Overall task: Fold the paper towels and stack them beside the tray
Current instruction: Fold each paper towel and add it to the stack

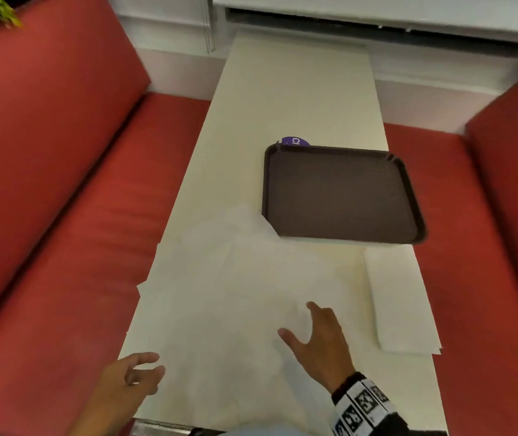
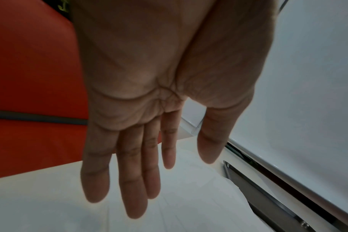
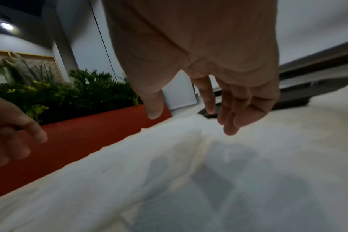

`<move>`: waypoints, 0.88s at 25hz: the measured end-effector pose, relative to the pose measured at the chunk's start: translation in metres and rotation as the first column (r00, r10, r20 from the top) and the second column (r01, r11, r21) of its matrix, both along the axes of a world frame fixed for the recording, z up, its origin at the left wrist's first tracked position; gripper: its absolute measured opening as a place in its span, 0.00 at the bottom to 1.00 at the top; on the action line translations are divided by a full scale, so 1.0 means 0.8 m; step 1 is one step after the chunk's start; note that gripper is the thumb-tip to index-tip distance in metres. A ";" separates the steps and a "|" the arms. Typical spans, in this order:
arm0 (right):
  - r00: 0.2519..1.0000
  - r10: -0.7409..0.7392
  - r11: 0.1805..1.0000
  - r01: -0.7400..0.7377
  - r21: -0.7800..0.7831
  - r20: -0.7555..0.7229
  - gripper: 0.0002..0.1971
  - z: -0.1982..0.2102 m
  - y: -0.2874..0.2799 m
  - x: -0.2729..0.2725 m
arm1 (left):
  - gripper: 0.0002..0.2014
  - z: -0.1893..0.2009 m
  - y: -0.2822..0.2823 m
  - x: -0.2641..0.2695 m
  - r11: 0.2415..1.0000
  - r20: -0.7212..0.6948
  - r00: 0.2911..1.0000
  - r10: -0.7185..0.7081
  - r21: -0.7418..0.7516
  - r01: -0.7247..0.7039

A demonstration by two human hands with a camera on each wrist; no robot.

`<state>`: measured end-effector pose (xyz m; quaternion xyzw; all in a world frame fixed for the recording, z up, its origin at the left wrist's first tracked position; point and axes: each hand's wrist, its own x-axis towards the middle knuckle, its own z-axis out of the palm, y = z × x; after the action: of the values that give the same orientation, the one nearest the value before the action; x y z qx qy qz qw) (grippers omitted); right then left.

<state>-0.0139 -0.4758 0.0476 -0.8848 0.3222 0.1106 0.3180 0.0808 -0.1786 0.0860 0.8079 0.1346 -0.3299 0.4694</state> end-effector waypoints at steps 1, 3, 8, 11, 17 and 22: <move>0.998 0.001 1.000 0.000 0.024 -0.058 0.44 -0.012 0.015 0.018 | 0.08 -0.001 0.007 -0.002 1.000 -0.004 1.000 0.003 -0.002 -0.003; 0.992 -0.023 1.000 0.025 0.016 -0.120 0.45 -0.035 0.030 0.043 | 0.07 -0.001 0.015 -0.002 1.000 0.005 1.000 -0.011 -0.011 0.011; 0.965 -0.192 0.977 0.170 0.129 0.178 0.09 -0.022 0.025 0.064 | 0.08 0.009 0.022 0.007 0.997 0.069 0.996 -0.048 -0.058 0.052; 0.908 -0.174 0.981 0.124 0.152 0.382 0.09 0.035 0.015 0.068 | 0.10 0.019 0.008 0.022 0.988 0.160 0.979 -0.126 -0.073 0.140; 0.776 -0.114 0.938 -0.120 0.324 0.620 0.10 0.181 -0.025 0.072 | 0.25 0.041 -0.082 0.071 0.904 0.233 0.894 -0.382 -0.105 0.414; 0.591 -0.534 0.767 0.037 0.641 0.605 0.10 0.222 -0.056 0.049 | 0.28 0.055 -0.157 0.059 0.778 -0.183 0.858 -0.480 -0.540 0.320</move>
<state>0.0256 -0.5206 0.2253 -0.6418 0.2549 -0.2364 0.6835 0.1276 -0.3043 0.1297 0.6088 -0.0588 -0.5690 0.5496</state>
